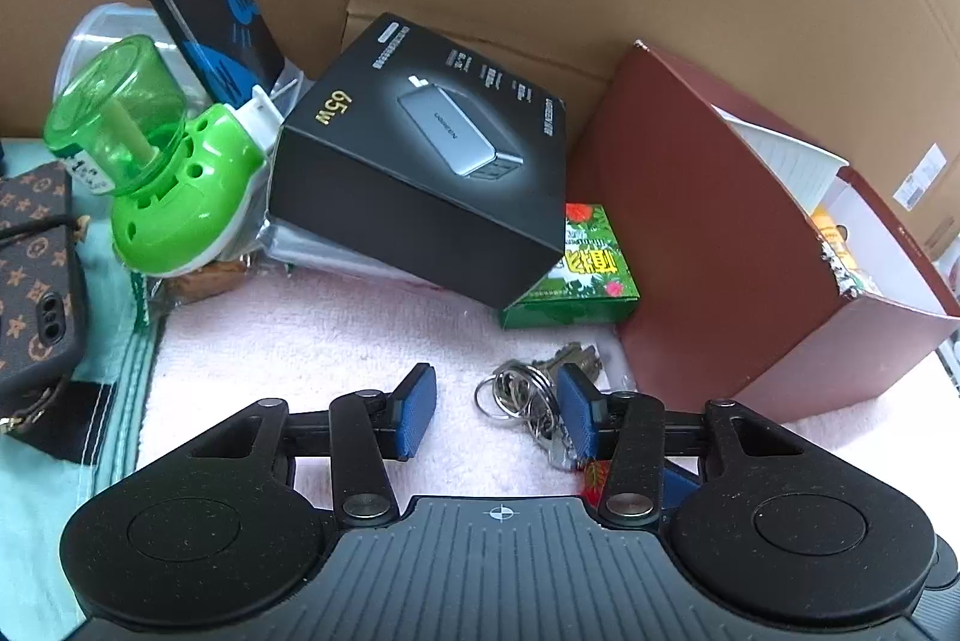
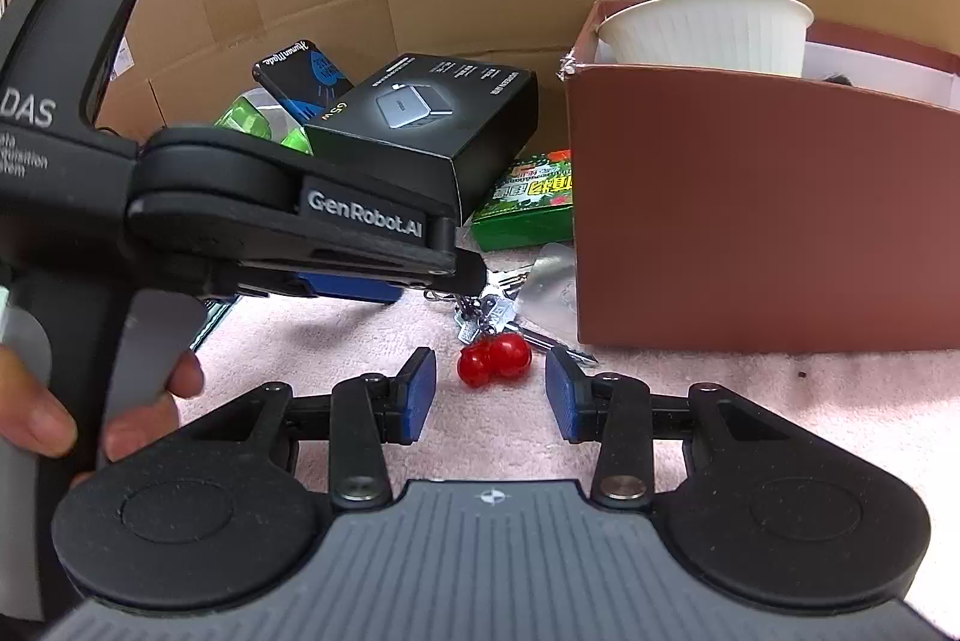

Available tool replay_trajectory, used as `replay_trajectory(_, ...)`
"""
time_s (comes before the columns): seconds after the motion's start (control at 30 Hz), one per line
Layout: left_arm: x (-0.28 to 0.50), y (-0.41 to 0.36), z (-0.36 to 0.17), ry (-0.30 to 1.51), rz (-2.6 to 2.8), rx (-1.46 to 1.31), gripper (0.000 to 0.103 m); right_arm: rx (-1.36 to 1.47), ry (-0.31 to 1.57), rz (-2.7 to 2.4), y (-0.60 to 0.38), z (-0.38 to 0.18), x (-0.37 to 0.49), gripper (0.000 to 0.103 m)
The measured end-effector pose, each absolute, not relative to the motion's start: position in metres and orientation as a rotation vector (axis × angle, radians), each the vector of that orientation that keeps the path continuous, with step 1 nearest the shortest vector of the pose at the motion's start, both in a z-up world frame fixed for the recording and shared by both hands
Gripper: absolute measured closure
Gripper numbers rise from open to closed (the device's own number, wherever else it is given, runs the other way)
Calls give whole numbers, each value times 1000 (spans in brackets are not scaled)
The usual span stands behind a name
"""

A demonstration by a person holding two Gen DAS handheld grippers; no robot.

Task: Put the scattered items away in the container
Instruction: 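Close the left gripper on the key ring while the right gripper pinches the keys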

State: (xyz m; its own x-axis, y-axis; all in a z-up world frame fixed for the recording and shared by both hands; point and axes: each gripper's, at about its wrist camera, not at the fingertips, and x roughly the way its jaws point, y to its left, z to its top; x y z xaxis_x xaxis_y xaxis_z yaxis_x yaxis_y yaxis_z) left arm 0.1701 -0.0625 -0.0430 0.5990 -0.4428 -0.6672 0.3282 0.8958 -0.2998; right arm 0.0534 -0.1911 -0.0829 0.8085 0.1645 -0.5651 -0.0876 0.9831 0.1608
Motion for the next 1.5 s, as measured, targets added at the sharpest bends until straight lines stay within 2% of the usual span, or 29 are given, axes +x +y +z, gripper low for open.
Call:
replay_trajectory(0.03,172,-63,-43,813,-446,-149,59,129,615,136,-190,-83,54,57)
replay_trajectory(0.1,174,-65,-44,813,-443,-140,67,133,617,140,-190,-83,56,57)
replay_trajectory(0.13,175,-65,-44,816,-450,-139,78,132,618,139,-189,-82,57,57)
replay_trajectory(0.17,176,-65,-45,819,-465,-149,83,129,619,136,-189,-82,58,58)
replay_trajectory(0.23,175,-63,-47,816,-475,-159,83,121,621,118,-189,-82,58,70)
replay_trajectory(0.27,174,-62,-47,816,-478,-164,84,122,623,113,-189,-82,59,72)
replay_trajectory(0.53,142,-51,-47,816,-468,-170,88,112,624,124,-188,-81,45,72)
replay_trajectory(0.63,128,-40,-48,845,-500,-169,101,101,629,162,-186,-81,29,72)
replay_trajectory(0.77,93,-36,-47,841,-524,-121,101,69,641,191,-183,-78,5,72)
replay_trajectory(0.83,80,-36,-45,829,-530,-113,96,65,648,204,-182,-75,-7,72)
replay_trajectory(0.87,76,-39,-44,821,-532,-117,74,61,651,207,-181,-75,-12,72)
replay_trajectory(0.9,75,-36,-43,810,-531,-123,72,60,653,207,-181,-75,-17,72)
replay_trajectory(0.97,76,-36,-41,792,-511,-116,44,62,657,204,-182,-75,-23,72)
replay_trajectory(1.13,87,-48,-35,792,-535,-101,34,79,651,192,-184,-76,-26,72)
replay_trajectory(1.23,94,-59,-39,813,-556,-87,34,69,643,187,-183,-78,-24,71)
replay_trajectory(1.3,98,-69,-42,819,-572,-55,36,69,639,186,-183,-78,-22,70)
replay_trajectory(1.33,98,-74,-42,809,-574,-18,54,72,637,185,-184,-78,-20,68)
replay_trajectory(1.37,98,-78,-42,812,-588,13,80,74,636,183,-184,-78,-18,68)
replay_trajectory(1.43,96,-82,-41,813,-615,41,85,77,635,179,-186,-78,-15,67)
replay_trajectory(1.5,93,-82,-40,805,-622,69,86,85,635,176,-188,-78,-12,67)
